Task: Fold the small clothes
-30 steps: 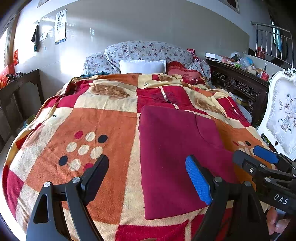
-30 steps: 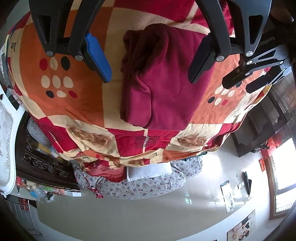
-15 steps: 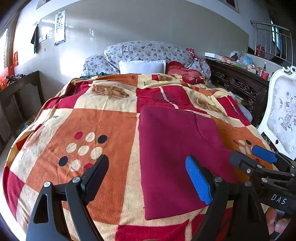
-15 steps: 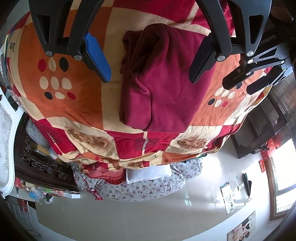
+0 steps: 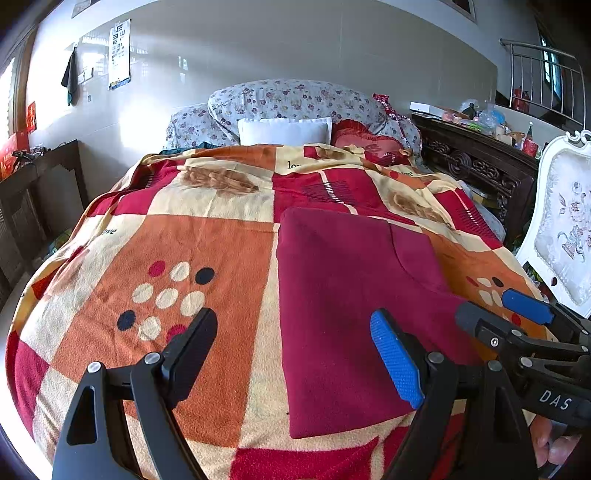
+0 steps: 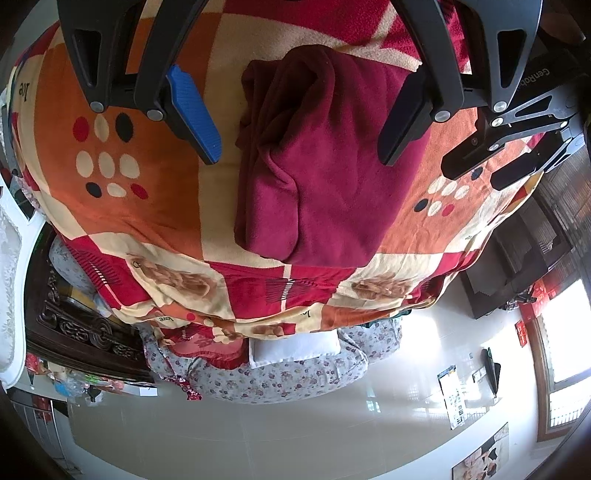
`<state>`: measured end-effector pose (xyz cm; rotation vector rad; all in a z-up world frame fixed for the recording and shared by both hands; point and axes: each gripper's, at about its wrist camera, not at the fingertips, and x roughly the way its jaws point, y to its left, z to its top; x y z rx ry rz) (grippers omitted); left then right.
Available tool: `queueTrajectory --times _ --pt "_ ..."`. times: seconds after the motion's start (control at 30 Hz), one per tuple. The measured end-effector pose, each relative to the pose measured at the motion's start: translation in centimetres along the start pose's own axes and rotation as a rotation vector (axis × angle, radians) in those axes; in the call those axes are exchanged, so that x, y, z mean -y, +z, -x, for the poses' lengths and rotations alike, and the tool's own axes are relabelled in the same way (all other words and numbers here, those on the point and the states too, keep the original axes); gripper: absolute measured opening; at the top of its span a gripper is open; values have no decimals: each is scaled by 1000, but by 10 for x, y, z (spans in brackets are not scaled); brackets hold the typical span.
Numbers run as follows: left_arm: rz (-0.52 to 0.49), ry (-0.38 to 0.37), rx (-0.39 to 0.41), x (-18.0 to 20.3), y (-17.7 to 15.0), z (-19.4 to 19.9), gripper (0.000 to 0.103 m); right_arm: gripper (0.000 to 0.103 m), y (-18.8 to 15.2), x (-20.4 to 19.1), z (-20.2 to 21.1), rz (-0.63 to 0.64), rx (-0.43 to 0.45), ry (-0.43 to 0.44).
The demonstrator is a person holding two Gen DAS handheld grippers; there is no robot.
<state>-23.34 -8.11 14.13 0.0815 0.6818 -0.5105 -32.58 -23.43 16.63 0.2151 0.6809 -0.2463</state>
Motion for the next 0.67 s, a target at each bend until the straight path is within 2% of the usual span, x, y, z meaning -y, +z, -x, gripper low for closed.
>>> queueTrajectory --times 0.67 --pt "-47 7 19 4 -2 -11 84 90 -2 13 -13 -13 -36 -2"
